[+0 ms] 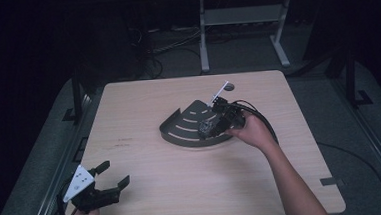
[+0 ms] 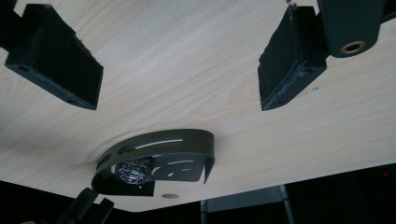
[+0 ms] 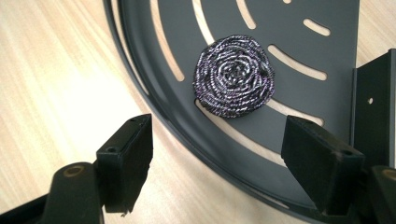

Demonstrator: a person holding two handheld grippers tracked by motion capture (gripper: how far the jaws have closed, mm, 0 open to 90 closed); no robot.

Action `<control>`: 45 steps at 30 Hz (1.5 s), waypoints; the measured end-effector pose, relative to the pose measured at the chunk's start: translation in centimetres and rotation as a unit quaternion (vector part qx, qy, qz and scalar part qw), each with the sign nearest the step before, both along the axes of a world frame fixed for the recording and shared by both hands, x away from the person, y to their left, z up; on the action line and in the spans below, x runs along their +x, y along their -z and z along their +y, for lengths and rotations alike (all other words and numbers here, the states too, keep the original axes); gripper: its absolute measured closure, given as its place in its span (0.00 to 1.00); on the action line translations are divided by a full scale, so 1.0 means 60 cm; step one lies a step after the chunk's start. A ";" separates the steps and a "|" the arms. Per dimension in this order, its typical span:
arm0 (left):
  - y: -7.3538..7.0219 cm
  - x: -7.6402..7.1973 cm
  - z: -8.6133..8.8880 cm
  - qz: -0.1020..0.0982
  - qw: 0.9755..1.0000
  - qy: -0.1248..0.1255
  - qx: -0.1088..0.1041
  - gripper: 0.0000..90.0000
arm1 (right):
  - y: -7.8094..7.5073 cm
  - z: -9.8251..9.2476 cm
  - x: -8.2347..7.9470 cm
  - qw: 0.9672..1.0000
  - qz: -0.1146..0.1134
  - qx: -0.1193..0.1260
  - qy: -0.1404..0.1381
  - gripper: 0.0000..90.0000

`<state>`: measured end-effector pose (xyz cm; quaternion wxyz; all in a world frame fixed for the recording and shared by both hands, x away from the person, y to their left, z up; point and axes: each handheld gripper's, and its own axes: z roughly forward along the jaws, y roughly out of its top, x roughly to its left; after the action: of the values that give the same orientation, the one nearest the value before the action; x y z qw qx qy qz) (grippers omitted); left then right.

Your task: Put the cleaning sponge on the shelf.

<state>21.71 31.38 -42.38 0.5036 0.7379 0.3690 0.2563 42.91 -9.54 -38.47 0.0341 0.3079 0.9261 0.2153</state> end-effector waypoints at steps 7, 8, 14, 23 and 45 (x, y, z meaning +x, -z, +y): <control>0.000 0.000 0.000 0.000 1.000 0.000 0.002 0.15 | -0.003 -0.008 -0.013 1.000 -0.004 -0.001 -0.002 0.27; 0.000 0.000 0.000 0.001 1.000 0.000 0.002 0.15 | -0.002 -0.010 -0.014 1.000 -0.003 -0.001 -0.001 0.27; 0.000 0.000 -0.001 0.001 1.000 0.000 0.003 0.15 | 0.000 -0.015 -0.023 1.000 -0.001 -0.009 -0.004 0.27; 0.000 -0.001 -0.001 0.001 1.000 0.001 0.004 0.15 | -0.003 -0.020 -0.037 1.000 -0.005 -0.008 -0.008 0.27; 0.002 0.000 -0.004 0.002 1.000 0.002 0.005 0.15 | 0.024 -0.044 -0.071 1.000 0.002 0.004 -0.007 0.26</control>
<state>21.71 31.16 -42.49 0.4999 0.7413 0.3678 0.2556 38.62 -12.18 -39.92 0.0298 0.3023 0.9274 0.2183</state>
